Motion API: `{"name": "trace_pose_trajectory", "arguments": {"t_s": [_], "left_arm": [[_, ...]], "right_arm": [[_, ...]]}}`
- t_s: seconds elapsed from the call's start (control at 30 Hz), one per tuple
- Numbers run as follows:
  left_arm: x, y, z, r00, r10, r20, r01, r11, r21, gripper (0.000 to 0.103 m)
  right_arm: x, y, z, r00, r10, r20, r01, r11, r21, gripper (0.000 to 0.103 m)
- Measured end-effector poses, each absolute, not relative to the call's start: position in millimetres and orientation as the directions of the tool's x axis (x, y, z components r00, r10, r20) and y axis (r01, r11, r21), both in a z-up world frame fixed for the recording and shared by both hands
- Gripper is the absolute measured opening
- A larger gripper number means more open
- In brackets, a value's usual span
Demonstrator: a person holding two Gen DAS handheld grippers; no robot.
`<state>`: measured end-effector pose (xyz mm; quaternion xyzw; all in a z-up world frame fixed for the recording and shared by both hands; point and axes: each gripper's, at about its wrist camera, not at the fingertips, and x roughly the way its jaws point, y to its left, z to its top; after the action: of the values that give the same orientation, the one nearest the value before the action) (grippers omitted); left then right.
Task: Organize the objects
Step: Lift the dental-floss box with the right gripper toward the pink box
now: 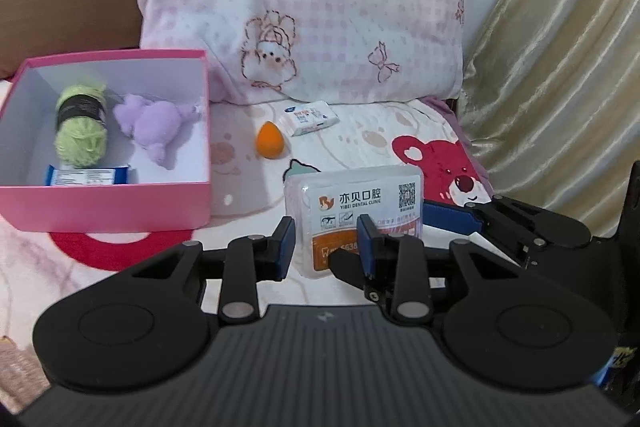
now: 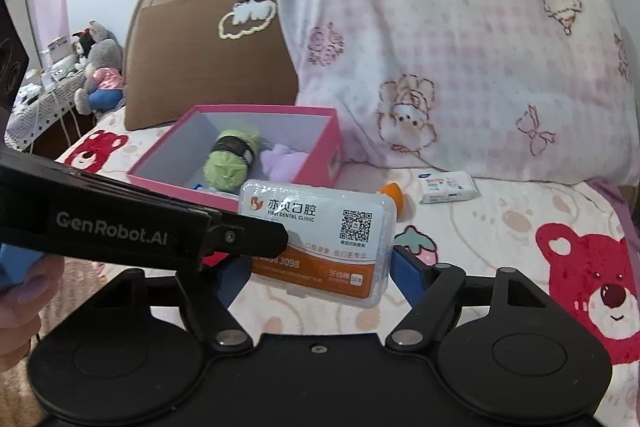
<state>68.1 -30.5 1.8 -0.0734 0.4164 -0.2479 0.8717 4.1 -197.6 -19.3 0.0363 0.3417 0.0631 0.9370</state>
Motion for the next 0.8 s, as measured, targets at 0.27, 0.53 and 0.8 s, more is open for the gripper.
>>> {"name": "trace_pose_trajectory", "arguments": {"t_s": [0.27,0.53,0.8], "left_arm": [[53,-10,17,0.528,-0.472,-0.706,0.367,0.877,-0.312,0.031],[47,10,32,0.546,-0.469,-0.694,0.373,0.878,-0.299,0.032],[49,35,33,0.584,-0.452,-0.674,0.347,0.89,-0.296,0.032]], "right_arm": [[-2,-180,-5,0.727,0.188,-0.661,-0.127,0.982,0.139,0.077],[-1,-162,12,0.713,0.208,-0.669,-0.151,0.978,0.143,0.077],[11,-147,14,0.699,0.258,-0.667,-0.178,0.966,0.188,0.076]]}}
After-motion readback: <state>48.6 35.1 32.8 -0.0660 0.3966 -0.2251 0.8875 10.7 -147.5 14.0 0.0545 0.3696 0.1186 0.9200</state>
